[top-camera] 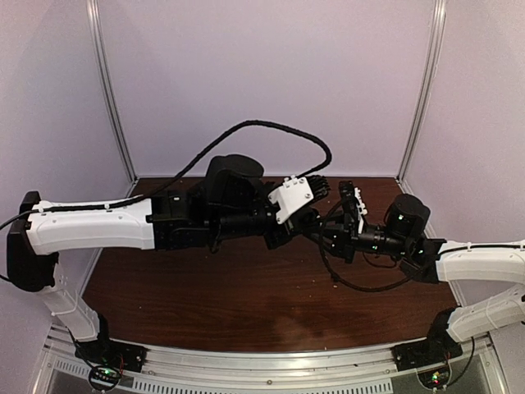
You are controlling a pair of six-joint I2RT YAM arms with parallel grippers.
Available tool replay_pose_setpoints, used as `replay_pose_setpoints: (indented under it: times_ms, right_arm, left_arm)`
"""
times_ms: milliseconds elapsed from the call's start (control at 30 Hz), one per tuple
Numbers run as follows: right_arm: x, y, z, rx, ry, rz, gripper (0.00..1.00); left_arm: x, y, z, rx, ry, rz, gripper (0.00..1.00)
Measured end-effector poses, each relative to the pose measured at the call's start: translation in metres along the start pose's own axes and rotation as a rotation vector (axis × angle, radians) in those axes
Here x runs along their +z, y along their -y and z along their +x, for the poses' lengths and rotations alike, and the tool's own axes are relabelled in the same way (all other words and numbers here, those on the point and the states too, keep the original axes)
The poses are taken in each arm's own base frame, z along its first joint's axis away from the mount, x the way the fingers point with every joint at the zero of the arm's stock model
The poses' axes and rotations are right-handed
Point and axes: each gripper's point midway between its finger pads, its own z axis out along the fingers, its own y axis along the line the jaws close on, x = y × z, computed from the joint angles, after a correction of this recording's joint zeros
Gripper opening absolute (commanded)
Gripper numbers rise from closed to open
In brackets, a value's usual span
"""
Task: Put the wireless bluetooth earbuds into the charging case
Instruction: Insert the right earbud into the right side groove of the charging case.
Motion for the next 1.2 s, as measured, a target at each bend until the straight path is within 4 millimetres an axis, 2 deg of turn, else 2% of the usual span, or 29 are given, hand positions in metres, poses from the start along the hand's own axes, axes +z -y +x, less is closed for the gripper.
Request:
replay_pose_setpoints:
  times_ms: [700,1200]
  right_arm:
    - [0.0004,0.0052,0.0006,-0.014,0.001,0.024,0.00]
    - [0.0012,0.0052,0.0024,-0.022,-0.007,0.022,0.00]
  left_arm:
    - [0.0035,-0.0072,0.0084,-0.057,-0.048,-0.083,0.00]
    - [0.0042,0.0016,0.0072,-0.032,-0.019,0.000,0.00]
